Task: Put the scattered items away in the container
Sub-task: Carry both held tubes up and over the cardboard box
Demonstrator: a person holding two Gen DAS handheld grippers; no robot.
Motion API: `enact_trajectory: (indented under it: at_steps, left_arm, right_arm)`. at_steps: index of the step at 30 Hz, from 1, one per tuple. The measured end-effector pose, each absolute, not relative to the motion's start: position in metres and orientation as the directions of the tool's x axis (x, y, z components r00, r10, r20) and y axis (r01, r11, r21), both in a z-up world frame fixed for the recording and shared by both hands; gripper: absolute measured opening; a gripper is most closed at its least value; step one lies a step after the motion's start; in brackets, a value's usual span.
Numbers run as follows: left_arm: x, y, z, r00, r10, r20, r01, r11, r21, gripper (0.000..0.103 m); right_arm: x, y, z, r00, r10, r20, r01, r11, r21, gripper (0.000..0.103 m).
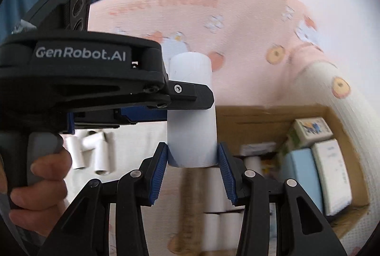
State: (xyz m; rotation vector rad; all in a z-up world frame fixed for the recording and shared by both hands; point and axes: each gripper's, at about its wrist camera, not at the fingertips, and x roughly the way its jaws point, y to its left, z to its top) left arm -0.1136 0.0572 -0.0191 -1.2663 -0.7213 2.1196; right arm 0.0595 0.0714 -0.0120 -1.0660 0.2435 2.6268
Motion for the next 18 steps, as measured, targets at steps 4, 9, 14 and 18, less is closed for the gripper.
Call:
enact_trajectory:
  at_steps: [4, 9, 14, 18]
  left_arm:
    - [-0.139, 0.093, -0.028, -0.307, 0.702, -0.643, -0.202, -0.708, -0.677, 0.047]
    - [-0.154, 0.129, -0.044, -0.249, 0.682, -0.688, -0.209, -0.731, -0.65, 0.047]
    - [-0.165, 0.15, -0.057, -0.18, 0.673, -0.718, -0.191, -0.74, -0.645, 0.047]
    - [-0.174, 0.157, -0.069, -0.137, 0.668, -0.731, -0.148, -0.744, -0.652, 0.047]
  right_arm:
    - [0.062, 0.108, -0.026, -0.632, 0.197, -0.749, -0.396, -0.913, 0.094, 0.041]
    - [0.063, 0.148, -0.043, -0.573, 0.145, -0.807, -0.451, -0.877, 0.162, 0.041]
    - [0.066, 0.174, -0.054, -0.528, 0.091, -0.844, -0.468, -0.861, 0.201, 0.041]
    - [0.069, 0.175, -0.057, -0.506, 0.089, -0.858, -0.477, -0.857, 0.193, 0.041]
